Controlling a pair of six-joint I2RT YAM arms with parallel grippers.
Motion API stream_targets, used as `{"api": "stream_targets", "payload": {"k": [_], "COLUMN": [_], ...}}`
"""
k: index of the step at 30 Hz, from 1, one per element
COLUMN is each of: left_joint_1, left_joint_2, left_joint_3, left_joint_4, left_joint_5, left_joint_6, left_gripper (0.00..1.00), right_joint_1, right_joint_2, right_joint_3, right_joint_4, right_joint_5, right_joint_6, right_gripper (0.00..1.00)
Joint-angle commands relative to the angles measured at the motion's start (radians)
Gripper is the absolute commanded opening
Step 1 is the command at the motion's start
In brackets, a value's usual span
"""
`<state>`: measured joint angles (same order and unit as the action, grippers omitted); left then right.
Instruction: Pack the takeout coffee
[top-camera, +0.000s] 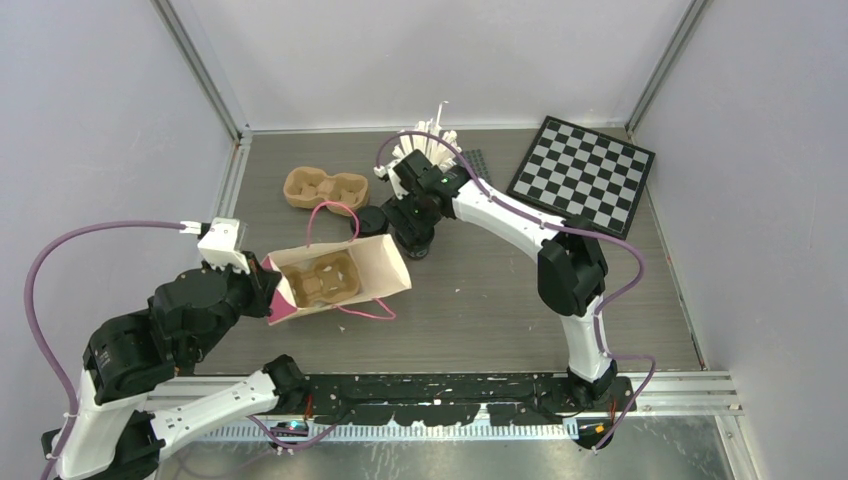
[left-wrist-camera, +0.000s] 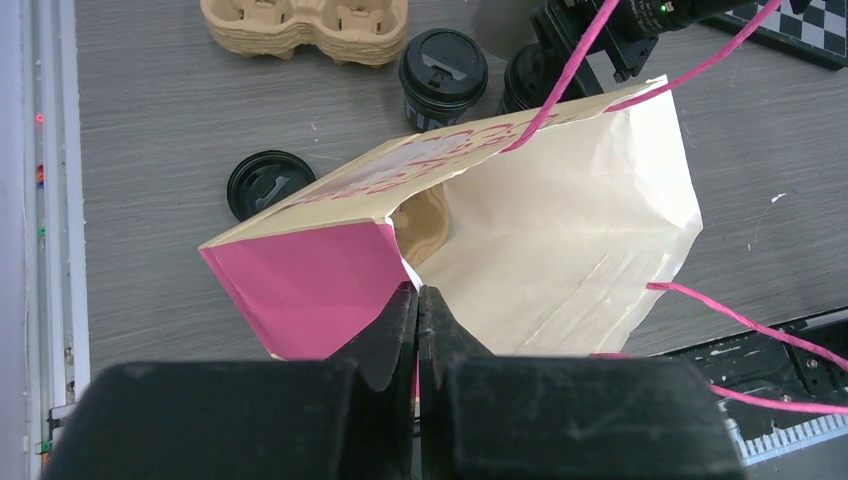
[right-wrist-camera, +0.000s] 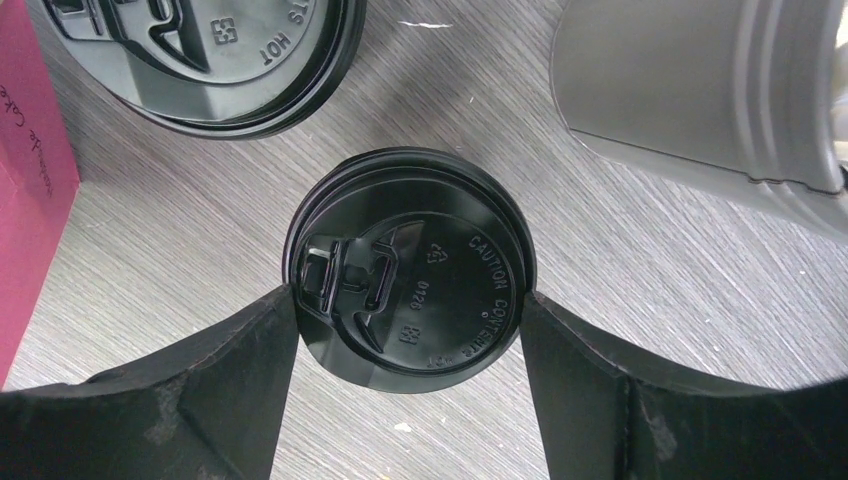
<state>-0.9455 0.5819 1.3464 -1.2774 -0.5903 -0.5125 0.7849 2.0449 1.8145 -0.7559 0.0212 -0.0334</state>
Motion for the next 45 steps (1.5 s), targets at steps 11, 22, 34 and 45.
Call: {"api": "stream_targets", "payload": {"k": [11,22,34,45], "left_joint_1": [0.004,0.004,0.004,0.004], "left_joint_2": [-0.004,0.009,0.021,0.01], "left_joint_3": [-0.021,-0.056,-0.081,-0.08], "left_joint_4": [0.082,0.158,0.179,0.177], "left_joint_5": [0.016,0.052,0.063,0.056], "left_joint_6": [0.001,-0.017,-0.038,-0.034], "left_gripper": [0.0,0.0,0.0,0.0], "right_joint_1": [0.006,0.008,0.004,0.041], "right_joint_2": [-0.2,-0.335,-0.521,-0.545], "right_joint_3": [-0.068,-0.059,0.051,0.029], "right_joint_4": [-0.019,-0.038,-0.066,0.089], "right_joint_5": [0.037,-0.044,0.038,-0.229], "right_joint_6": [0.033,0.138,0.105,0.116], "right_gripper": [0.74,0.74,0.74,0.74]}}
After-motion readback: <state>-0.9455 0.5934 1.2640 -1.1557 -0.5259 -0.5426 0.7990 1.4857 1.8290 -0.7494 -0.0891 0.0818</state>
